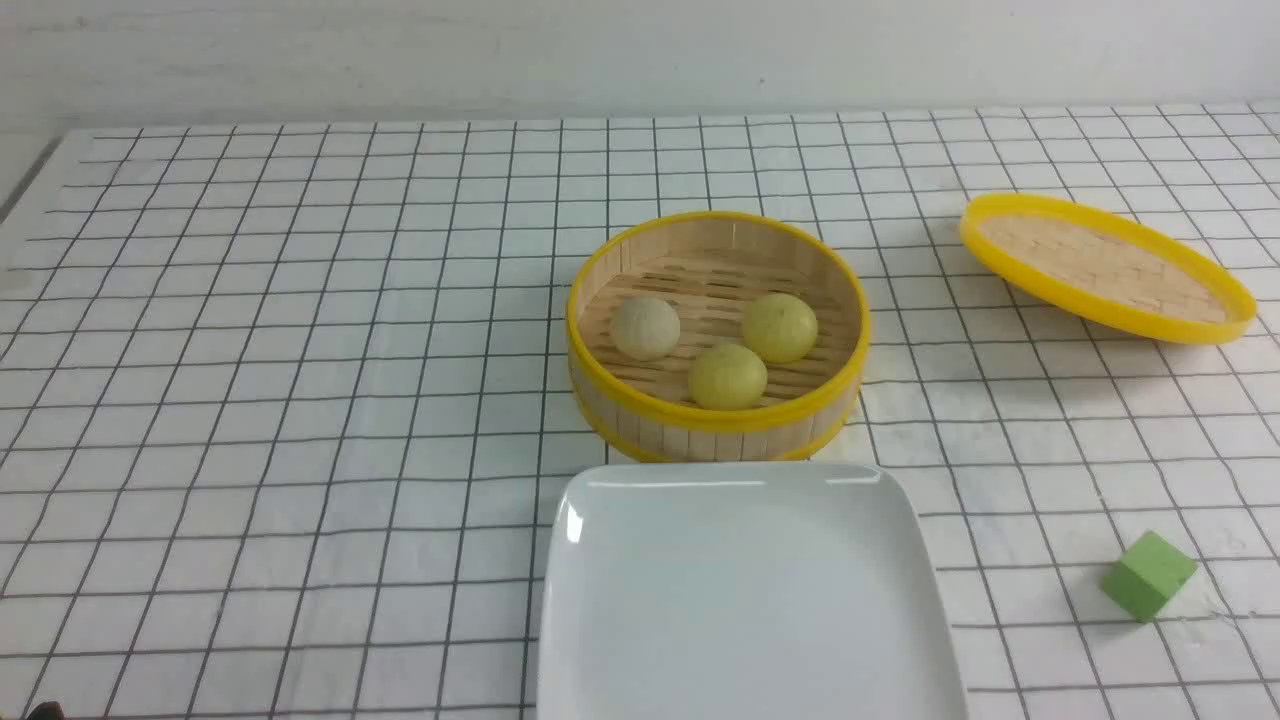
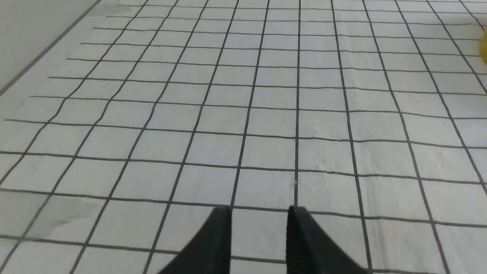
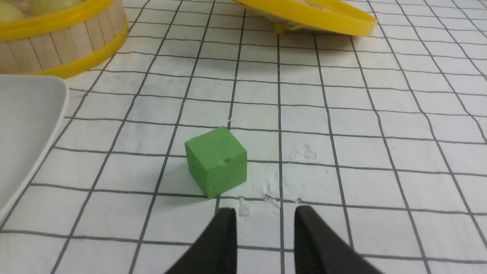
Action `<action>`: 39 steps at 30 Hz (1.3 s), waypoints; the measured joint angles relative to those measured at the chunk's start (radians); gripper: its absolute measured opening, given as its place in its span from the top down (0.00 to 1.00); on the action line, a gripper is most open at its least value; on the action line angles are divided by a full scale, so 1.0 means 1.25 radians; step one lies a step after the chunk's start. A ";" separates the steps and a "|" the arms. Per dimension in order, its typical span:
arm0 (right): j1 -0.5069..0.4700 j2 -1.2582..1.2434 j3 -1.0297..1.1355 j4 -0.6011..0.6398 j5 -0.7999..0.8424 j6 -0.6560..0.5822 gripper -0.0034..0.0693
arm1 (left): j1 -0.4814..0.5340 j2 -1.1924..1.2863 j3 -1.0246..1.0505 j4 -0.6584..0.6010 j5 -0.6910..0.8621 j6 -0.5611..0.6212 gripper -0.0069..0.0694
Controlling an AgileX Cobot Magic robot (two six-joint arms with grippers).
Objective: Put the steamed buns into the plate on the white-black tablecloth.
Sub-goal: 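Reach toward a bun in the bamboo steamer with the right gripper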
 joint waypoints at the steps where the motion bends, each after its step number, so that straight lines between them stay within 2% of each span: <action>1: 0.000 0.000 0.000 0.000 0.000 0.000 0.62 | 0.000 0.000 0.000 0.000 0.000 0.000 0.59; 32: 0.000 0.000 0.000 0.001 0.000 0.001 0.62 | 0.000 0.000 0.000 0.038 0.001 0.000 0.59; 35: 0.000 0.000 0.001 0.088 -0.004 0.063 0.62 | 0.000 0.000 0.000 -0.005 -0.004 -0.058 0.59; 37: 0.000 0.000 0.003 0.243 -0.004 0.180 0.62 | 0.000 0.000 0.001 -0.130 -0.016 -0.169 0.59; 38: 0.000 0.000 0.004 0.257 -0.004 0.180 0.62 | 0.000 0.000 0.001 -0.161 -0.017 -0.183 0.59; 39: 0.000 0.000 0.006 0.362 -0.003 0.256 0.62 | 0.000 0.000 0.002 -0.291 -0.020 -0.295 0.59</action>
